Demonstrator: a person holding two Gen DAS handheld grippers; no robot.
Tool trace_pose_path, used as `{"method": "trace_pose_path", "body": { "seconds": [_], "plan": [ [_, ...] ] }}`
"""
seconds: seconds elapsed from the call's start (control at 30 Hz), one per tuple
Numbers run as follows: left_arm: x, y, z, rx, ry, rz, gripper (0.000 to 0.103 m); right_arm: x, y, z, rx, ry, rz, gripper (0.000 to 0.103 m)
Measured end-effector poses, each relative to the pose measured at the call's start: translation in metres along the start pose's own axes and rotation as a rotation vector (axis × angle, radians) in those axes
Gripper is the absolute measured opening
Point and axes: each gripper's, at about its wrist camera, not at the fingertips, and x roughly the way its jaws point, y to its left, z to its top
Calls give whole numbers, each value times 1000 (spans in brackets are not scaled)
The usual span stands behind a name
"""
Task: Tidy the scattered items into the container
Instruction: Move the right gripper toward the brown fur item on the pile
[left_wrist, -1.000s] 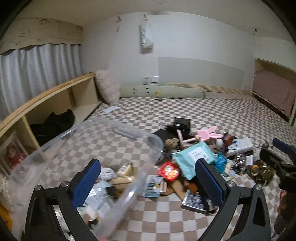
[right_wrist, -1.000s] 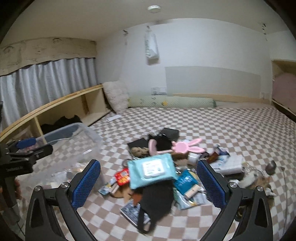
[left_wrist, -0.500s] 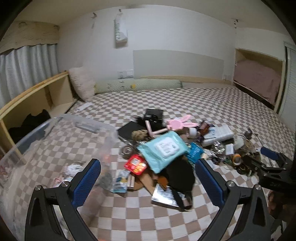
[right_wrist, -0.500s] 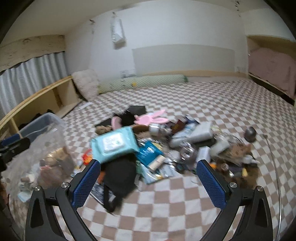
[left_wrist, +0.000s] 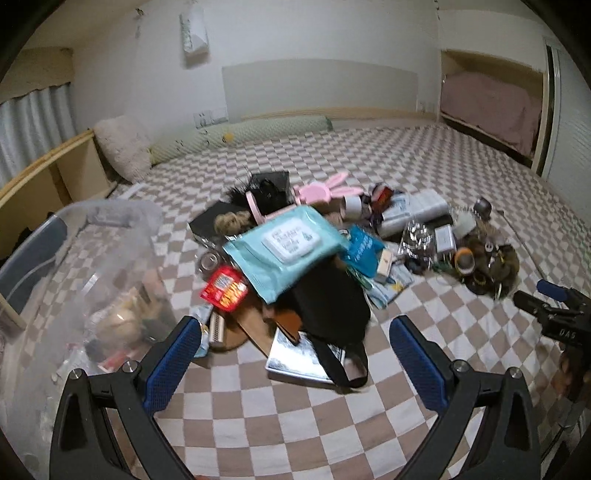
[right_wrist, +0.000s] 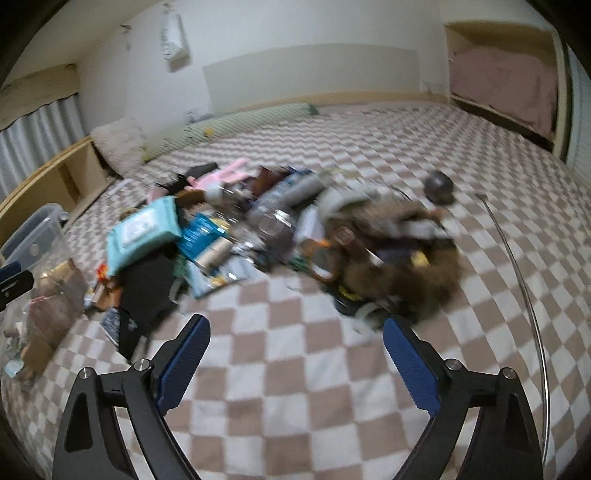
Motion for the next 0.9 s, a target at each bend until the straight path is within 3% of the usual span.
{"method": "trace_pose_path", "body": {
  "seconds": [0.17, 0.23, 0.37, 0.5, 0.63, 0.9],
  "plan": [
    [21, -12, -12, 23, 33, -15, 103, 7, -31, -8, 88, 32, -29, 93],
    [29, -17, -15, 29, 44, -28, 103, 10, -40, -8, 113, 40, -39, 87],
    [43, -25, -19, 24, 56, -62, 102, 18, -51, -6, 135, 46, -56, 84],
    [57, -35, -15, 10, 42, -106, 102, 27, -60, -4, 156, 42, -54, 76],
    [65, -50, -10, 70, 14, -138, 102, 33, -63, -2, 154, 33, -22, 65],
    [96, -87, 3, 135, -15, -245, 102, 37, -72, -2, 152, 32, -2, 64]
  ]
}}
